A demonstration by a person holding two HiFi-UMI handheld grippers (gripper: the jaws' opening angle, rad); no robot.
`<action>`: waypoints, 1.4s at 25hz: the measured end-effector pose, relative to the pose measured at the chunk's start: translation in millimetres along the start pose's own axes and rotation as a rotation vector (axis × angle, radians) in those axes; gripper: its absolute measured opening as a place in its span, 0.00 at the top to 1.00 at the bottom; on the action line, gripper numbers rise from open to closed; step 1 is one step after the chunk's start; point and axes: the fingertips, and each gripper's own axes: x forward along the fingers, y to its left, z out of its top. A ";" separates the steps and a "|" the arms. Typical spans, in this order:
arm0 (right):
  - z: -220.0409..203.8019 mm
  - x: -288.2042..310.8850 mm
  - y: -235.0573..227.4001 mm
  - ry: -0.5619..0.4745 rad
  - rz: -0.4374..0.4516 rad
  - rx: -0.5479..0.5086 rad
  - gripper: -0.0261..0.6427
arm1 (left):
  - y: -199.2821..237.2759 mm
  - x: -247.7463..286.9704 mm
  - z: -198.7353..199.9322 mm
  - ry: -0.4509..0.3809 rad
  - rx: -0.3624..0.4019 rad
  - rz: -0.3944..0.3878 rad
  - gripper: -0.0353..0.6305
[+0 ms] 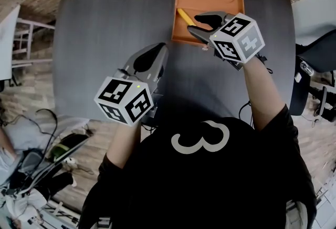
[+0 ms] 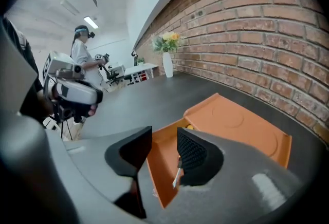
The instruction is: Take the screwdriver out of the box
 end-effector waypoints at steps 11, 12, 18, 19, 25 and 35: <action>-49.7 51.0 -34.9 0.194 -0.052 0.038 0.69 | 20.1 5.2 -13.6 0.041 -0.032 -0.013 0.92; -52.3 54.2 -37.3 0.211 -0.058 0.036 0.69 | 21.5 5.9 -14.5 0.046 -0.033 -0.014 0.92; -63.9 67.1 -44.4 0.296 -0.088 -0.005 0.69 | 27.6 7.7 -17.6 0.059 -0.035 -0.011 0.92; -65.7 68.7 -45.4 0.308 -0.093 -0.009 0.70 | 29.0 7.6 -17.6 0.059 -0.038 -0.010 0.92; -74.0 74.8 -49.3 0.359 -0.102 -0.012 0.76 | 41.8 6.6 -15.3 0.055 -0.056 0.006 0.92; -79.4 69.6 -54.8 0.403 -0.135 -0.043 0.84 | 46.6 6.3 -16.5 0.058 -0.063 0.023 0.92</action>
